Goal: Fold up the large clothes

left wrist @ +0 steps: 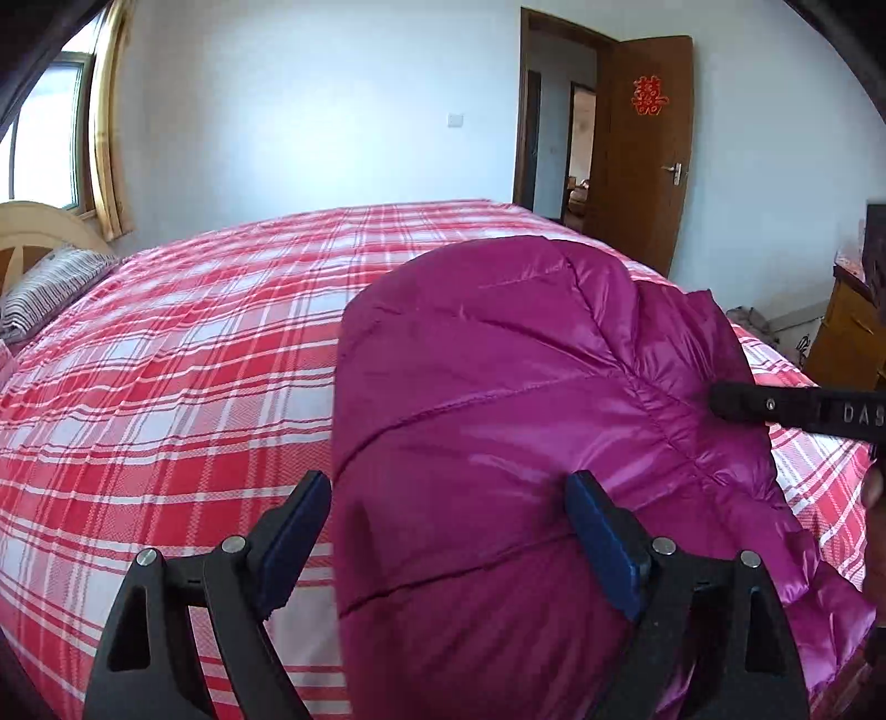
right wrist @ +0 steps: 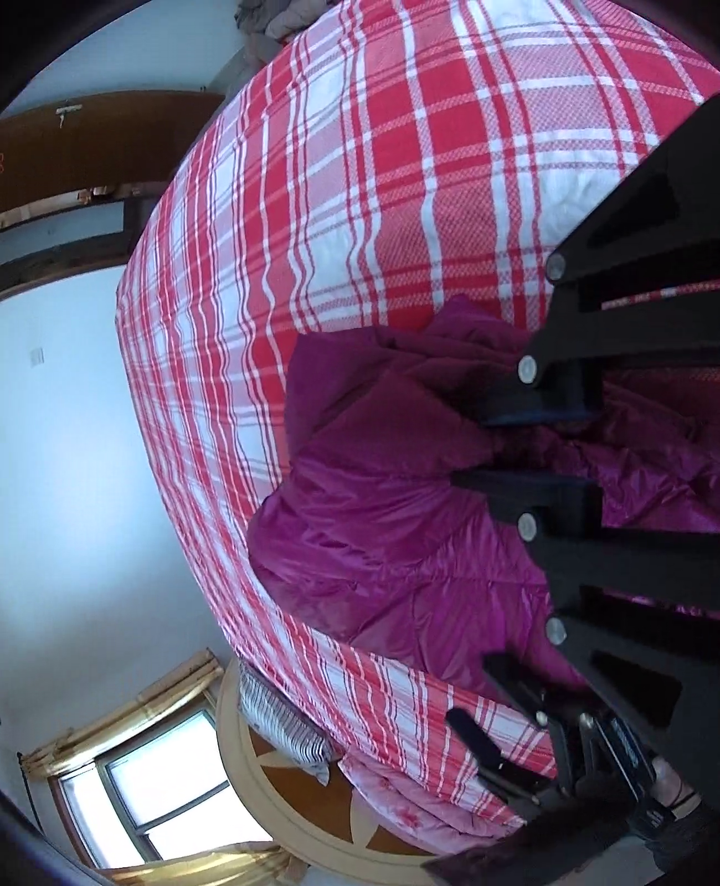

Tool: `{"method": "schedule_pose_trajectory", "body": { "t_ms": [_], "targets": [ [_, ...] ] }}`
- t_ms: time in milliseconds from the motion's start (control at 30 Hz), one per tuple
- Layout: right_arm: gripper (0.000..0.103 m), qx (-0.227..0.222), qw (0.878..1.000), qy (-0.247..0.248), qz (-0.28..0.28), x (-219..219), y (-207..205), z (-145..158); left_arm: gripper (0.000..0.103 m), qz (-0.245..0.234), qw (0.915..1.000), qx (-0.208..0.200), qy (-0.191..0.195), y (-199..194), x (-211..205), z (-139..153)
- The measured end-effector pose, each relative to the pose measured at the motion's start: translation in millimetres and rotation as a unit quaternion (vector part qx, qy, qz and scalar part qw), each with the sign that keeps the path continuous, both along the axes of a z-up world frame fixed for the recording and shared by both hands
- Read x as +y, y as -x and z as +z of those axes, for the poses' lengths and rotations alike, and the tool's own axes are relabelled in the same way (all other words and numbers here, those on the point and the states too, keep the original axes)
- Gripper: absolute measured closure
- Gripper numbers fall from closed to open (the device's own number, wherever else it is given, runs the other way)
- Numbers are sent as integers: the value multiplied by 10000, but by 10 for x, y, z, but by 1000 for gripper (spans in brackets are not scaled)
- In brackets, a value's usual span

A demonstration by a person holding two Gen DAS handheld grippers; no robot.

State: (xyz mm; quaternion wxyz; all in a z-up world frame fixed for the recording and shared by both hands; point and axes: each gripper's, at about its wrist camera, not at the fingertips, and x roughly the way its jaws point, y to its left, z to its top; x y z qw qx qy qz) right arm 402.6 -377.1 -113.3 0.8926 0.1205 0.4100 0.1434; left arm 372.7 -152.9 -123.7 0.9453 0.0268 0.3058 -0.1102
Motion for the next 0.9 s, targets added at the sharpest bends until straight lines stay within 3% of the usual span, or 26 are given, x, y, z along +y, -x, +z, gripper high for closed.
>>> {"method": "schedule_pose_trajectory", "body": {
  "t_ms": [133,233,367,433,500,567,900],
  "targets": [
    [81,-62,9983,306,-485,44,77,192,16,-148,9991,-210,-350,95,-188,-6],
    [78,-304,9948,-232,-942,15,133,487,16,-148,9991,-192,-360,97,-235,-36],
    [64,-711,9841,-1308,-969,138,61,732,16,-117,9995,-119,-253,40,-243,-52],
    [56,-831,9770,-1716,-955,206,-41,685,16,-127,9996,-102,-240,28,-238,-63],
    [55,-783,9697,-2121,-930,247,-161,552,16,-140,9997,-73,-186,42,-234,-59],
    [55,-893,9656,-2216,-1031,248,-240,421,16,-154,9998,-32,-104,-4,-195,-74],
    [54,-796,9706,-1830,-1347,65,-313,-39,16,-260,9996,101,-15,-8,-179,53]
  ]
}}
